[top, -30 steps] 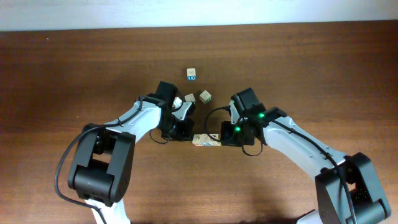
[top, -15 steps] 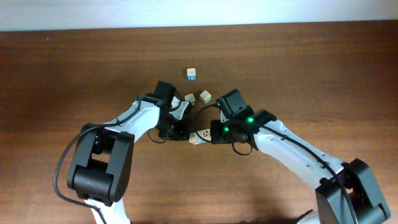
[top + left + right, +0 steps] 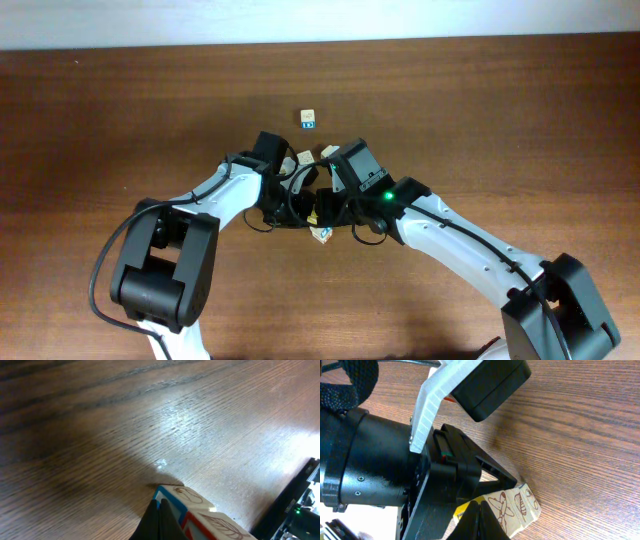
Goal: Rotate 3 blocks
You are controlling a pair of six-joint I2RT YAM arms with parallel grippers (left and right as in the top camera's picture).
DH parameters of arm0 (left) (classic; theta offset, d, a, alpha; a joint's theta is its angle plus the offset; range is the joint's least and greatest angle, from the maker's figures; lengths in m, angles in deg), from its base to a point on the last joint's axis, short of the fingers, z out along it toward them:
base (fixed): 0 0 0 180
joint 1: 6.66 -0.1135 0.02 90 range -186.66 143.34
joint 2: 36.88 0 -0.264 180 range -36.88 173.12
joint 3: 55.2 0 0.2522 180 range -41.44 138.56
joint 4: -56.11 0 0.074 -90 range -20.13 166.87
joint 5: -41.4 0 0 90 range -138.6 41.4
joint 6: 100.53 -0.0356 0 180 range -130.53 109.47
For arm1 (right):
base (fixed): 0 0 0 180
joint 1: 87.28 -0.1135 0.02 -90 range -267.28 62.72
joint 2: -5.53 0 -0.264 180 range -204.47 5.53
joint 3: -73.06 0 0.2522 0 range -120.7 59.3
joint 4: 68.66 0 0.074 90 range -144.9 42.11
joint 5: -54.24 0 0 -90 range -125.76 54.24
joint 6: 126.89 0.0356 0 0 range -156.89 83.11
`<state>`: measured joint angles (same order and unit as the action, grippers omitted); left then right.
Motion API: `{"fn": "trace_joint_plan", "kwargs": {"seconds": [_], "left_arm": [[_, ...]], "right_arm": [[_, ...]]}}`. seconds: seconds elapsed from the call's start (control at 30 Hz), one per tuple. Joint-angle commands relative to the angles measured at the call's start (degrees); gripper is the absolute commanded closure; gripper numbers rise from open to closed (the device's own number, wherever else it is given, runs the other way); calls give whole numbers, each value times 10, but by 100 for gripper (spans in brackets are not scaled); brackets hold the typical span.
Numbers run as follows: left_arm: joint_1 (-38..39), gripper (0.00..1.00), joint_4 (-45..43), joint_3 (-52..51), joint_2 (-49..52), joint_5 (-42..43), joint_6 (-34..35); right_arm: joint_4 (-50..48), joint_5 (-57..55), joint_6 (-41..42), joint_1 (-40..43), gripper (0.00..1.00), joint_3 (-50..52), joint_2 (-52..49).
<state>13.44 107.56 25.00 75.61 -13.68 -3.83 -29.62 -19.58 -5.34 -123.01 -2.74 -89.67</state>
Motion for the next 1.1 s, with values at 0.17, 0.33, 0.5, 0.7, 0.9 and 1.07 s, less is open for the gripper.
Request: {"fn": "trace_joint_plan", "kwargs": {"seconds": [0.17,0.33,0.5,0.7,0.9,1.07], "left_arm": [[4,100,0,-1,-15,26,-3],[4,100,0,-1,-15,21,-3],[4,100,-2,2,-15,7,-3],[-26,100,10,52,-15,-87,-3],[-92,100,62,149,-15,-110,-3],[-112,100,61,172,-15,-110,-3]], "right_arm": [[60,0,9,-7,96,12,-26],[91,0,20,-7,96,12,-26],[97,1,20,-7,96,12,-26],[97,0,20,-7,96,11,-26],[94,-2,20,-7,96,9,0],[83,-2,15,-7,95,8,28]]}}
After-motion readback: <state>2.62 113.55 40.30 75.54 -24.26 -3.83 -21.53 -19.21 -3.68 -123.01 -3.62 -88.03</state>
